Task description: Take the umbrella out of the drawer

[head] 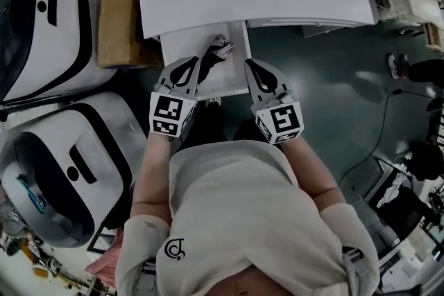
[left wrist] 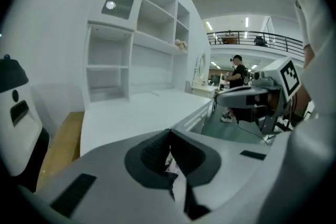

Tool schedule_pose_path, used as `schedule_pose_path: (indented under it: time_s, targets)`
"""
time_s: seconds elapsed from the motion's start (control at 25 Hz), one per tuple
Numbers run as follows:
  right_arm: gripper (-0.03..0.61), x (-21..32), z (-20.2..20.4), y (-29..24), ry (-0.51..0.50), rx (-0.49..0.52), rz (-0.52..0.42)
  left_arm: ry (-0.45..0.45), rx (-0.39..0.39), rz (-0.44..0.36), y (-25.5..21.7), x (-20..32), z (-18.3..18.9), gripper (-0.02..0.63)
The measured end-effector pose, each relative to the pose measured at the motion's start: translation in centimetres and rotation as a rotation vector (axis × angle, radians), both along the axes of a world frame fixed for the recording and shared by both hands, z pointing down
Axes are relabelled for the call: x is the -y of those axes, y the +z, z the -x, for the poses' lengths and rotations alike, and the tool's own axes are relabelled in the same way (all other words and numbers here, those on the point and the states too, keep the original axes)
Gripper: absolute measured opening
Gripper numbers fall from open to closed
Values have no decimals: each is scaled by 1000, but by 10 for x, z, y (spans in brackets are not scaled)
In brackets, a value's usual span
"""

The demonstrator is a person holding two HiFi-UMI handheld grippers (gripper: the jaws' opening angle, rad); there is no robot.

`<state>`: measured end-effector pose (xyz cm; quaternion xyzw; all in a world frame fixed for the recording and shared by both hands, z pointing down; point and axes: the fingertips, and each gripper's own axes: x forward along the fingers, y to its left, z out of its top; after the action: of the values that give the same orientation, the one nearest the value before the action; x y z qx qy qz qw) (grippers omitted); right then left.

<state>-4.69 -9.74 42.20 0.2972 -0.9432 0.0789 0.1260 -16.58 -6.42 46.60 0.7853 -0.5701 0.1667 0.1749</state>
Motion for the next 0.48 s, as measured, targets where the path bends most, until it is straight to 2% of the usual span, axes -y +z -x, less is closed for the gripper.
schedule_pose_path:
  time_s: [0.12,0.32,0.48]
  targets:
    - [6,4,3,23,62,-28,48,94,1,117,45,10,-4,23]
    - [6,15,3,50,127,-55,105,187,-19,280,118,26,-12,129]
    - [6,23,1,67,138,-94,104,250,-30,377,168,36,-24,195]
